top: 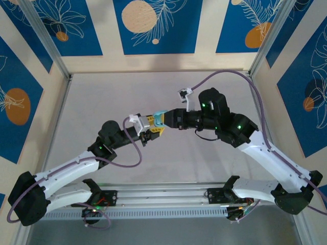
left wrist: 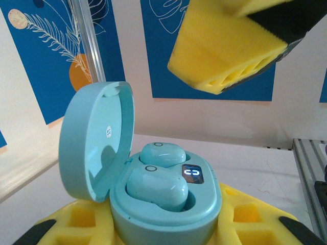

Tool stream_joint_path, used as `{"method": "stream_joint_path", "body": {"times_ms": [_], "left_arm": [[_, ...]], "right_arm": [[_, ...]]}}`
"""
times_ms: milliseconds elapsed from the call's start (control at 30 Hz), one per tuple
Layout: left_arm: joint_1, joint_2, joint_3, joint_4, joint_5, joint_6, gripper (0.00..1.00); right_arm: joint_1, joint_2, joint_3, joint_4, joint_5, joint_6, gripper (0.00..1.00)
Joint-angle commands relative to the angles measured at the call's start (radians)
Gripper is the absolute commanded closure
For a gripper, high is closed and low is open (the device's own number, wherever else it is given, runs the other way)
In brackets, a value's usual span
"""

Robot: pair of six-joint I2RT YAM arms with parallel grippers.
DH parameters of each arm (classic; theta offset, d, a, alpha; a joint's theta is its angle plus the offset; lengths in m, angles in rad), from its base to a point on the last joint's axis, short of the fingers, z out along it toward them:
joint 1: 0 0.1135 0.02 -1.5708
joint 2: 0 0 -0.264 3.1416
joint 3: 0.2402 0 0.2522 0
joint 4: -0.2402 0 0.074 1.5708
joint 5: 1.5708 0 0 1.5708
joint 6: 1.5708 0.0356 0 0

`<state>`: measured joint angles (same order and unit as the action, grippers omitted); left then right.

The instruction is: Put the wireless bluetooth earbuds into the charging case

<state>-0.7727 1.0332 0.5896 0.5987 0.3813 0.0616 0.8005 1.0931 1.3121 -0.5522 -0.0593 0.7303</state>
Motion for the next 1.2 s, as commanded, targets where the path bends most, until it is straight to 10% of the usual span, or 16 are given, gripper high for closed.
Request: {"method": "stream_joint_path", "body": {"times_ms": [0, 333, 1167], "left_arm": [[-0.013, -0.003, 0.002, 0.026, 0.026, 0.010, 0.80], [-0.022, 0.024, 0.029, -0.020, 0.145, 0.014, 0.80], [-0.041, 0.034, 0.063, -0.038, 0.128, 0.028, 0.80]], "right_arm": [[-0.031, -0.046, -0.044, 0.041, 0.089, 0.038, 0.60], [-0.168, -0.051, -0.122, 0.043, 0.013, 0.219, 0.57], [-0.173, 0.100, -0.029, -0.109, -0.196, 0.108, 0.50]]}}
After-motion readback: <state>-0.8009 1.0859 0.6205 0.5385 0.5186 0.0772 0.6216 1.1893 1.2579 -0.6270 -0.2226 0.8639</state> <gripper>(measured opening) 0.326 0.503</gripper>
